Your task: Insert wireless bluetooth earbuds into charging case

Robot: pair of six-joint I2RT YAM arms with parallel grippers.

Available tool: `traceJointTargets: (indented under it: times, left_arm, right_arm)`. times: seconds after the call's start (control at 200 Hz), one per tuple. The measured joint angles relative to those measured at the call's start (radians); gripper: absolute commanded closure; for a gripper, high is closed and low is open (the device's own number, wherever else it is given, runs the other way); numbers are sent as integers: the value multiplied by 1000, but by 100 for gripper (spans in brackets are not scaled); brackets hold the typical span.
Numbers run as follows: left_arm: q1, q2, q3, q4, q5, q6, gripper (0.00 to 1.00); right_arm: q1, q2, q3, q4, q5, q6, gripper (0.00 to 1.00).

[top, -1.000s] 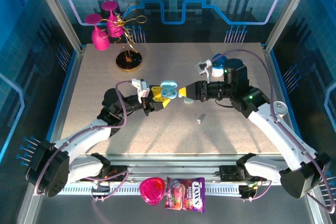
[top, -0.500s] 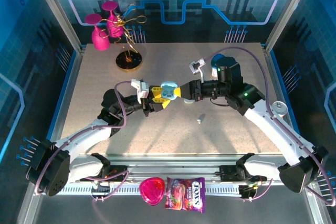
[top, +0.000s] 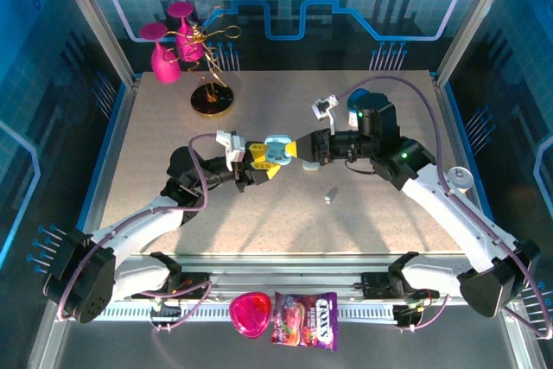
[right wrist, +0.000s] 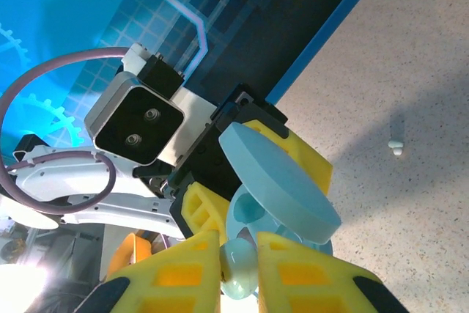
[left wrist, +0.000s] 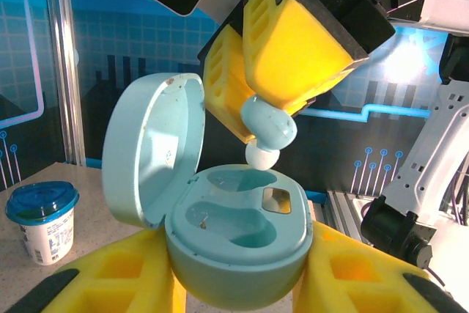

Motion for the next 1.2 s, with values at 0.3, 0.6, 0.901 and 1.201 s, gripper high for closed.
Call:
traceJointTargets:
  times: [0.3, 0.6, 0.901, 1.201]
  left_arm:
    - [0, 0, 0, 15, 7, -27, 69]
    - [3, -1, 0, 16, 6, -34, 69]
    - [3, -2, 0, 14, 6, -34, 69]
    - [4, -2, 0, 11, 5, -34, 69]
  right_arm:
    - [5, 0, 0, -9, 12, -15, 85]
    - [30, 23, 28, -47, 39, -39, 84]
    - [39, 27, 48, -87, 59, -61, 72]
    - [39, 27, 52, -101, 86, -60, 66]
